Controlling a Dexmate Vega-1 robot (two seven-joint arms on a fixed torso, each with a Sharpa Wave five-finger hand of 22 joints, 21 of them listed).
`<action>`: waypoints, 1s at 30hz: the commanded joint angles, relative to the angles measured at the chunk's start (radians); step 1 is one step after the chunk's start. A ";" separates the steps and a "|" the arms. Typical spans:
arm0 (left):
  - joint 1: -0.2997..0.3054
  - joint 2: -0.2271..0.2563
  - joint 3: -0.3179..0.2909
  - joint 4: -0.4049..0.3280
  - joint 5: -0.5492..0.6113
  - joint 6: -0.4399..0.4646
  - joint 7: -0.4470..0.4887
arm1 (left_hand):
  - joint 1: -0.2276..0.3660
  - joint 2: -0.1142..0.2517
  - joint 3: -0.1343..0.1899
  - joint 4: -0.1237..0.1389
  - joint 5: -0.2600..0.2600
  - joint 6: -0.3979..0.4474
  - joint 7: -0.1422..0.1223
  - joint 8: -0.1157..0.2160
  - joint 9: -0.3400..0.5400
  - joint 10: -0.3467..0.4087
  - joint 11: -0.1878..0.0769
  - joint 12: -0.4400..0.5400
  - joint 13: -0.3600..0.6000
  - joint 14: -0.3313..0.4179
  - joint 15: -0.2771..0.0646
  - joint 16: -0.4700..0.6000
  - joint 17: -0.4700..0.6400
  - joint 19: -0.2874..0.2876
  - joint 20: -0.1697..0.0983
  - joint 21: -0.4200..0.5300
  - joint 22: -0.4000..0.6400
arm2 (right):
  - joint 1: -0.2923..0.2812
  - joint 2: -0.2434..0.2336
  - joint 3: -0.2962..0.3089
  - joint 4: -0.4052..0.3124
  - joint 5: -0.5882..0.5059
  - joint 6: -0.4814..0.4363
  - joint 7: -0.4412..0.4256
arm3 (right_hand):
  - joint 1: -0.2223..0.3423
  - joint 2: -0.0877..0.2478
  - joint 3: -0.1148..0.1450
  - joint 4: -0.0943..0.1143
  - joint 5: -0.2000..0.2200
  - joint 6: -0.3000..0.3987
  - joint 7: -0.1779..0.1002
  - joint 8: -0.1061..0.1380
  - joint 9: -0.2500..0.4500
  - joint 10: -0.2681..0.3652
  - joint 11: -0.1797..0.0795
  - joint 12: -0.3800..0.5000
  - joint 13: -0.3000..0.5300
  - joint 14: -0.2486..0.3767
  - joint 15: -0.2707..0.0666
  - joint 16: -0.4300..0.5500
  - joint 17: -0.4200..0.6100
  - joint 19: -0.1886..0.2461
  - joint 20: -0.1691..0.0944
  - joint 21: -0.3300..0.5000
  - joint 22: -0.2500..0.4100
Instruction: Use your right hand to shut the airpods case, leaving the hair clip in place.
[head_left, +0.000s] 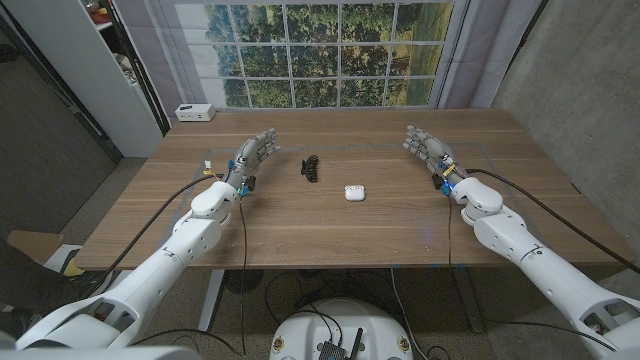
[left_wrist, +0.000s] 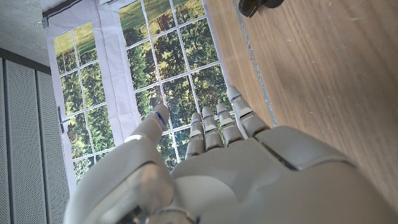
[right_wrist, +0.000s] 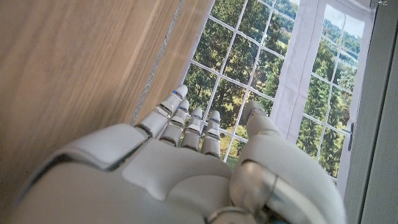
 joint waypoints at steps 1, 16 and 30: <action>0.003 -0.003 -0.001 -0.001 0.005 -0.007 0.011 | 0.008 -0.001 0.006 0.001 0.004 0.009 0.002 0.003 0.002 0.008 0.001 0.005 0.003 0.007 -0.001 0.003 0.003 0.006 0.000 0.001 0.005 | 0.006 -0.141 -0.040 -0.137 -0.105 -0.112 0.005 | 0.023 -0.006 0.004 -0.010 0.009 0.006 -0.006 0.010 0.003 -0.009 0.000 0.003 0.003 -0.011 -0.081 -0.003 0.000 -0.011 0.007 -0.002 0.002; 0.013 -0.018 -0.002 0.004 0.008 -0.028 0.026 | 0.008 -0.001 0.007 0.000 0.004 0.013 0.001 0.003 0.002 0.009 -0.002 0.005 0.002 0.008 0.000 0.003 0.003 0.003 0.002 -0.004 0.005 | 0.015 -0.259 -0.088 -0.320 -0.239 -0.319 -0.027 | 0.069 -0.056 -0.005 -0.017 0.015 0.014 -0.022 0.010 0.001 -0.003 -0.003 0.009 0.003 -0.020 -0.079 -0.003 -0.002 -0.005 0.049 0.002 0.002; 0.016 -0.017 -0.003 0.000 0.006 -0.040 0.014 | 0.006 -0.002 0.007 0.001 0.004 0.017 0.002 0.004 0.002 0.009 0.001 0.005 0.001 0.010 0.000 0.003 0.003 0.004 0.002 -0.008 0.005 | 0.036 -0.326 -0.138 -0.455 -0.365 -0.489 -0.028 | 0.090 -0.075 -0.011 -0.013 0.011 0.008 -0.023 0.008 0.001 -0.028 0.003 0.003 0.004 -0.039 -0.078 -0.007 -0.001 -0.022 0.056 -0.003 0.002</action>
